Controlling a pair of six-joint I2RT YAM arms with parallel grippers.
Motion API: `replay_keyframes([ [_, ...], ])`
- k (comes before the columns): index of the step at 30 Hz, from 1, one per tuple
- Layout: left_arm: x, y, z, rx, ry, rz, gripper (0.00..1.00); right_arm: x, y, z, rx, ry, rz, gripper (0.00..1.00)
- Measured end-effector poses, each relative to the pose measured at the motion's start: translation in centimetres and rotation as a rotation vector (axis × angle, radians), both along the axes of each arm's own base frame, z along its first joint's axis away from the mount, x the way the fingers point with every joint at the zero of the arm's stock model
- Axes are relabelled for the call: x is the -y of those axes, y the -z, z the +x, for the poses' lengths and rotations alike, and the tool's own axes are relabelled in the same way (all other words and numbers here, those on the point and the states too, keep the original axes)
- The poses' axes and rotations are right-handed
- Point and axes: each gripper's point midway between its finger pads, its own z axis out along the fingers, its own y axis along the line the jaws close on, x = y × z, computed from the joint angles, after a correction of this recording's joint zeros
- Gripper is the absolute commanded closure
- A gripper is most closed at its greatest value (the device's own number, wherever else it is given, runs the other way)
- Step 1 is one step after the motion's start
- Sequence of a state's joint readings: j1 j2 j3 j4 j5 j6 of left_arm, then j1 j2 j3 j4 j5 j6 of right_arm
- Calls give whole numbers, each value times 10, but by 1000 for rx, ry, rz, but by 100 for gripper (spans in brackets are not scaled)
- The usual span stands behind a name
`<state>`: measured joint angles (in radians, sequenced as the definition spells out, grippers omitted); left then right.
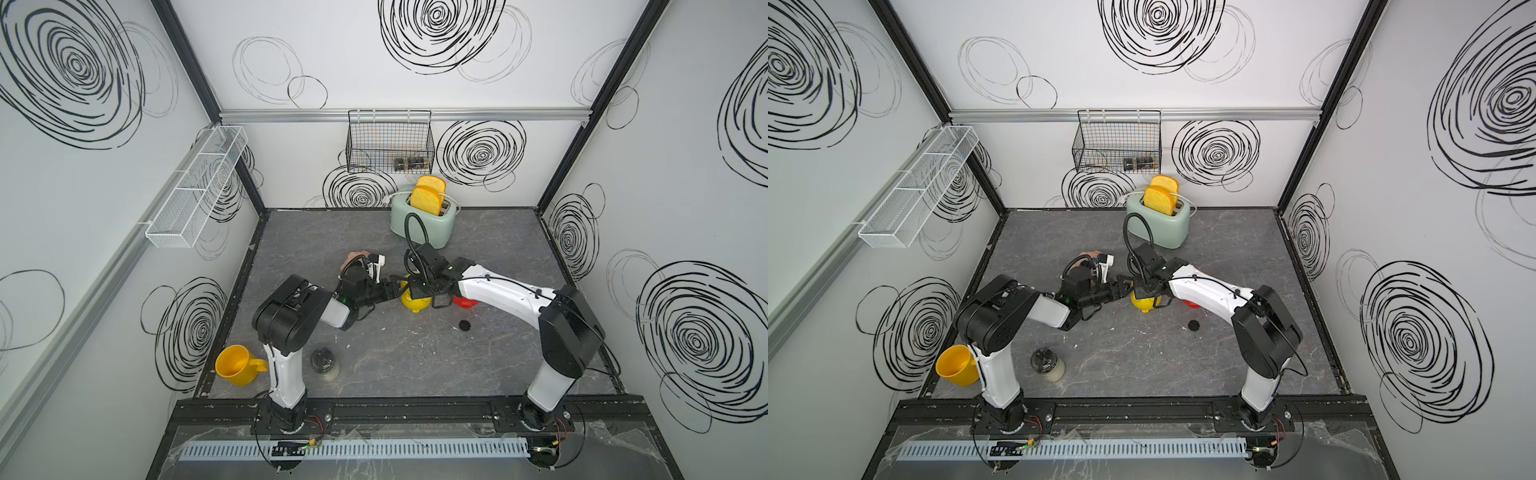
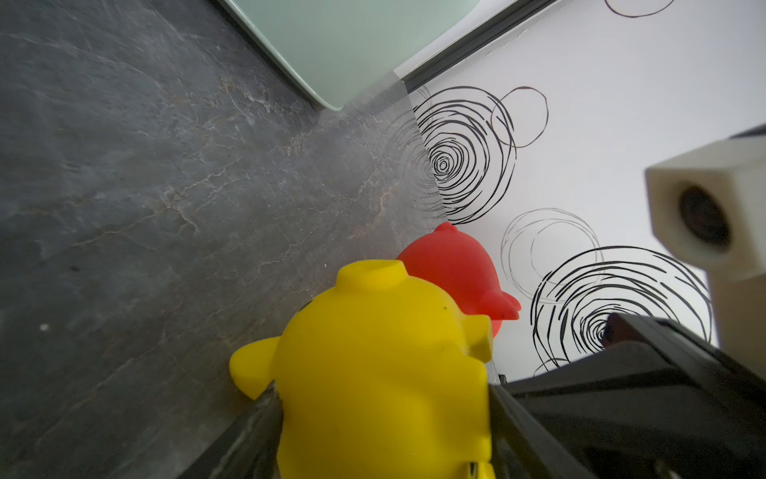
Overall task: Close piggy banks
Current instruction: Hold the piggy bank at the center of the board.
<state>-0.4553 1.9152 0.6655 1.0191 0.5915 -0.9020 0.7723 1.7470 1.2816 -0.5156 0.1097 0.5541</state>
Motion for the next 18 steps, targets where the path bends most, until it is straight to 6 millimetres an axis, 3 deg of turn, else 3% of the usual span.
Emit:
replay_keyframes([
  [18,-1,1,-2,-6,5,-2,21,-2,0,-2,-60,87,79,98],
])
